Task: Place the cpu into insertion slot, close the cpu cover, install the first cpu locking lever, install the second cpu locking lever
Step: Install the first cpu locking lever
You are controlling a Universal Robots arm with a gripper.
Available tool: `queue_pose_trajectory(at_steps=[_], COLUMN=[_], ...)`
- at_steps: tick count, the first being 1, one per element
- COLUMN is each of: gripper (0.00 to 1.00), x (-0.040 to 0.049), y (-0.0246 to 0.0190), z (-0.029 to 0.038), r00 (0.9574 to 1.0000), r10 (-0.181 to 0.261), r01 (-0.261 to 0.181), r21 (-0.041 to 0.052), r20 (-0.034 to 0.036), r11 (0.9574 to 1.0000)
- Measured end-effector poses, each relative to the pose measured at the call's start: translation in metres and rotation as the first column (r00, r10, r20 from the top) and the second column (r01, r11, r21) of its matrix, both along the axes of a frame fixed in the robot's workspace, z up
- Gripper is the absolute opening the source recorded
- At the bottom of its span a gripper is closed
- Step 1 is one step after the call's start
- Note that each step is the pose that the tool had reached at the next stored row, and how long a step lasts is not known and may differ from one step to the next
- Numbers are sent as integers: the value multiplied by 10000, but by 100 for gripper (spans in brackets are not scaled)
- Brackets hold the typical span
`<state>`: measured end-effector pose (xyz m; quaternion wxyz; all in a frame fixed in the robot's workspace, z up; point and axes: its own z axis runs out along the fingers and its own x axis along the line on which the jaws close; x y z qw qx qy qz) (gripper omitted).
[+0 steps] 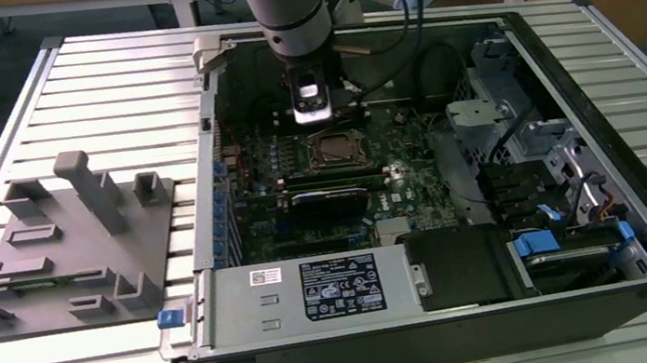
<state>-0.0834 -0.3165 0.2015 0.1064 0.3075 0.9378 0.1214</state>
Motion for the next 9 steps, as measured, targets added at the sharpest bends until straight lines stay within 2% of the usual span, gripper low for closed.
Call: queue_pose_trajectory(at_steps=[3, 9], gripper=[10, 10], x=[0, 0], y=[9, 22], z=[-10, -50], r00=[10000, 9999], r10=[-34, -121], r01=[34, 121], r21=[-40, -197], r20=[2, 6], r11=[10000, 9997])
